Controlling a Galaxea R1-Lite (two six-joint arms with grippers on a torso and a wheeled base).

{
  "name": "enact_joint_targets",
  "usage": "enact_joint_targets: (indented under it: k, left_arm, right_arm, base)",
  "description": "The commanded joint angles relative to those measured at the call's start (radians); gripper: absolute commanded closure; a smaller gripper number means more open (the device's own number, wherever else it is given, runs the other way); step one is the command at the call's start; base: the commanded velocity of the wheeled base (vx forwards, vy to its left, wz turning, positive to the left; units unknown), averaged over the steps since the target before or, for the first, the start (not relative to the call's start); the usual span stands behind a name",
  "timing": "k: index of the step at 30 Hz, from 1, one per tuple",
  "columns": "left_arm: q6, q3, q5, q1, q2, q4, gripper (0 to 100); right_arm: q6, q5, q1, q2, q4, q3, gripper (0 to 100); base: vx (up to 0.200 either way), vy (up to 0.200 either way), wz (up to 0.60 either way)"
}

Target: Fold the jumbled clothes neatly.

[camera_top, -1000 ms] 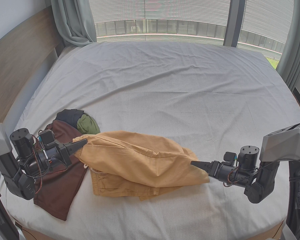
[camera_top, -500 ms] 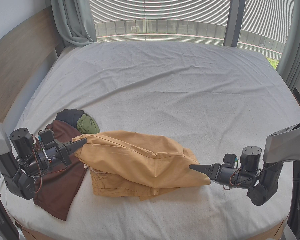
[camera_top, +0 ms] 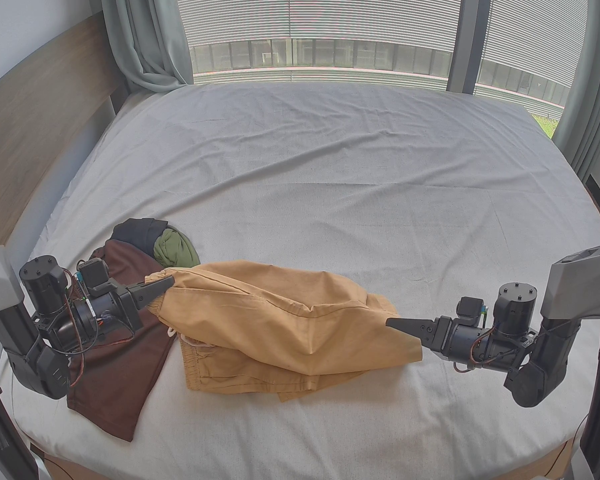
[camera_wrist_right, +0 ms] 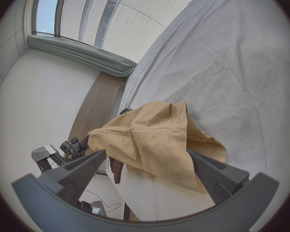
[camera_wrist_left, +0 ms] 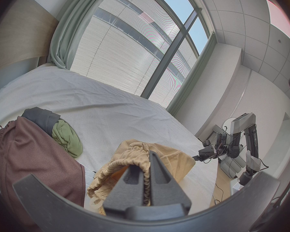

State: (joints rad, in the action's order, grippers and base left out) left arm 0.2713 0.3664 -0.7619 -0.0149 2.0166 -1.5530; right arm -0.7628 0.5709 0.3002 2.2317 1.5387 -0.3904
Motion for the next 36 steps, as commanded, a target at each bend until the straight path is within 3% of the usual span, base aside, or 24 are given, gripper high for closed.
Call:
enact_joint_targets:
  k: [1,6,19,20,26,31,36]
  left_arm:
    - [0.000,-0.001,0.000,0.000,0.002,-0.001,100]
    - [0.000,0.000,0.000,0.000,0.002,-0.001,100]
    - [0.000,-0.001,0.000,0.000,0.002,-0.001,100]
    - [0.000,-0.001,0.000,0.001,0.002,-0.001,100]
    - [0.000,-0.001,0.001,0.000,0.022,-0.001,100]
    - [-0.003,0.000,0.001,0.001,0.036,-0.001,100]
    - [-0.006,0.005,0.001,0.000,0.045,-0.001,100]
  right_arm:
    - [-0.018,0.007,-0.001,-0.026,0.000,0.004,0]
    - [-0.050,0.038,-0.001,-0.032,0.001,0.010,0]
    - [-0.046,0.030,0.011,0.039,0.003,-0.010,0]
    - [-0.044,0.030,0.011,0.039,0.003,-0.010,100]
    - [-0.018,0.044,0.013,0.028,0.001,0.042,100]
    - [0.074,0.109,0.019,0.039,0.001,0.111,100]
    - [0.152,0.113,0.036,0.094,0.001,0.139,100]
  base:
    - [0.000,0.000,0.00]
    - [0.000,0.000,0.00]
    - [0.000,0.000,0.00]
    - [0.000,0.000,0.00]
    - [0.000,0.000,0.00]
    - [0.000,0.000,0.00]
    - [0.000,0.000,0.00]
